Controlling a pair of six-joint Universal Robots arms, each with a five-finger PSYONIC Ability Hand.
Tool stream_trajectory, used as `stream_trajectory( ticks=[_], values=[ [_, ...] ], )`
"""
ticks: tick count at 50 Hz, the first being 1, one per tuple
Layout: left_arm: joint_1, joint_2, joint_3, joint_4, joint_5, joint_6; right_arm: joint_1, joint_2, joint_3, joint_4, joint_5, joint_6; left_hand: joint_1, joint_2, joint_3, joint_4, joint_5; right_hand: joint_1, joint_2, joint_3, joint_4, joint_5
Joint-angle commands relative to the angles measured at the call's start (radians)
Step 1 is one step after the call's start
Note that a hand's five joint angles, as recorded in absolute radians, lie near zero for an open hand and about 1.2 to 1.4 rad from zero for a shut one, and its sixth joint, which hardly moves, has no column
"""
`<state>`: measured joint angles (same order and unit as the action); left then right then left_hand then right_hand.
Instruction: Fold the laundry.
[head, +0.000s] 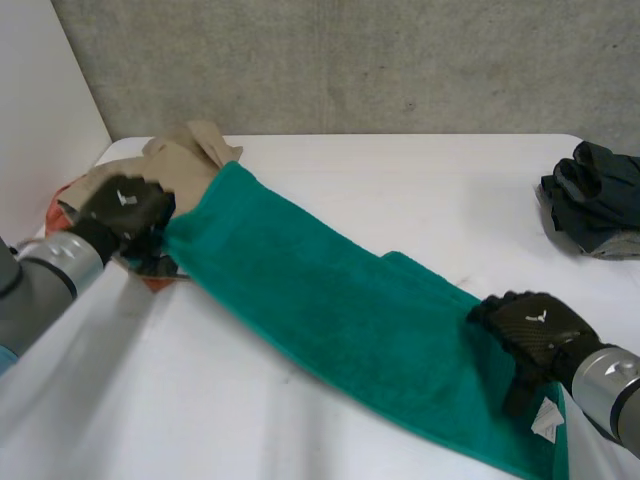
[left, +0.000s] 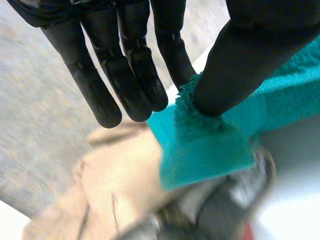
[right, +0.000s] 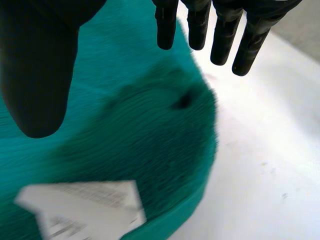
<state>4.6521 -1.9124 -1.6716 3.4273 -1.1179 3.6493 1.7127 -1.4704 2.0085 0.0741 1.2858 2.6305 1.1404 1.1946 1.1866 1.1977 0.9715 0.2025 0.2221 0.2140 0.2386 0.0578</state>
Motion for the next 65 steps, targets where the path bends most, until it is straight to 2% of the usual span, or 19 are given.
stream_trajectory(
  ticks=[1, 6, 12, 23, 27, 28, 33, 36, 39, 42, 47, 51, 58, 61, 65],
  values=[
    [-0.029, 0.122, 0.071, -0.051, -0.017, -0.244, 0.005, -0.011, -0.001, 0.142, -0.036, -0.021, 0.256, 0.202, 0.210, 0.199, 0.250, 0.032, 0.013, 0.021, -0.004, 0.002],
    [-0.096, 0.081, 0.173, -0.086, -0.077, -0.259, 0.021, -0.013, 0.027, 0.073, -0.048, 0.012, 0.256, 0.202, 0.210, 0.199, 0.250, 0.021, 0.001, 0.009, -0.016, -0.009],
    [-0.177, -0.055, 0.358, -0.143, -0.196, -0.256, 0.119, -0.004, 0.036, -0.057, -0.036, 0.183, 0.256, 0.202, 0.210, 0.199, 0.250, -0.028, -0.048, -0.040, -0.064, -0.058],
    [-0.236, -0.223, 0.572, -0.181, -0.253, -0.256, 0.297, 0.061, 0.000, -0.186, -0.011, 0.426, 0.256, 0.202, 0.210, 0.199, 0.250, -0.028, -0.048, -0.040, -0.064, -0.058],
    [-0.240, -0.247, 0.610, -0.183, -0.284, -0.256, 0.353, 0.108, -0.049, -0.249, 0.047, 0.526, 0.256, 0.202, 0.210, 0.199, 0.250, -0.028, -0.048, -0.040, -0.064, -0.058],
    [-0.240, -0.249, 0.616, -0.183, -0.290, -0.256, 0.370, 0.145, -0.077, -0.269, 0.094, 0.554, 0.256, 0.202, 0.210, 0.199, 0.250, -0.028, -0.048, -0.040, -0.064, -0.058],
    [-0.240, -0.254, 0.639, -0.183, -0.306, -0.256, 0.432, 0.258, -0.169, -0.278, 0.223, 0.601, 0.256, 0.202, 0.210, 0.199, 0.250, -0.028, -0.048, -0.040, -0.064, -0.058],
    [-0.237, -0.254, 0.641, -0.183, -0.307, -0.256, 0.449, 0.303, -0.198, -0.280, 0.265, 0.612, 0.256, 0.202, 0.210, 0.199, 0.250, -0.028, -0.048, -0.040, -0.064, -0.058],
    [-0.237, -0.251, 0.641, -0.183, -0.309, -0.258, 0.449, 0.338, -0.211, -0.286, 0.322, 0.612, 0.256, 0.202, 0.210, 0.199, 0.250, 0.050, 0.030, 0.038, 0.014, 0.020],
    [-0.227, -0.249, 0.638, -0.184, -0.312, -0.261, 0.436, 0.340, -0.203, -0.292, 0.366, 0.612, 0.256, 0.202, 0.210, 0.199, 0.250, 0.255, 0.235, 0.243, 0.218, 0.225],
    [-0.227, -0.246, 0.633, -0.186, -0.326, -0.264, 0.410, 0.328, -0.159, -0.304, 0.354, 0.586, 0.256, 0.202, 0.210, 0.199, 0.250, 0.698, 0.678, 0.686, 0.661, 0.668],
    [-0.228, -0.246, 0.628, -0.194, -0.326, -0.264, 0.407, 0.323, -0.145, -0.316, 0.330, 0.516, 0.256, 0.202, 0.210, 0.199, 0.250, 0.889, 0.869, 0.877, 0.853, 0.859],
    [-0.233, -0.243, 0.609, -0.198, -0.326, -0.267, 0.420, 0.337, -0.155, -0.321, 0.337, 0.450, 0.256, 0.202, 0.210, 0.199, 0.250, 0.933, 0.914, 0.922, 0.897, 0.904],
    [-0.233, -0.240, 0.590, -0.197, -0.324, -0.267, 0.407, 0.332, -0.152, -0.330, 0.337, 0.448, 0.256, 0.202, 0.210, 0.199, 0.250, 1.193, 1.174, 1.182, 1.157, 1.163],
    [-0.231, -0.234, 0.584, -0.198, -0.323, -0.267, 0.375, 0.318, -0.157, -0.373, 0.333, 0.441, 0.256, 0.202, 0.210, 0.199, 0.250, 1.194, 1.174, 1.182, 1.158, 1.164]
  ],
)
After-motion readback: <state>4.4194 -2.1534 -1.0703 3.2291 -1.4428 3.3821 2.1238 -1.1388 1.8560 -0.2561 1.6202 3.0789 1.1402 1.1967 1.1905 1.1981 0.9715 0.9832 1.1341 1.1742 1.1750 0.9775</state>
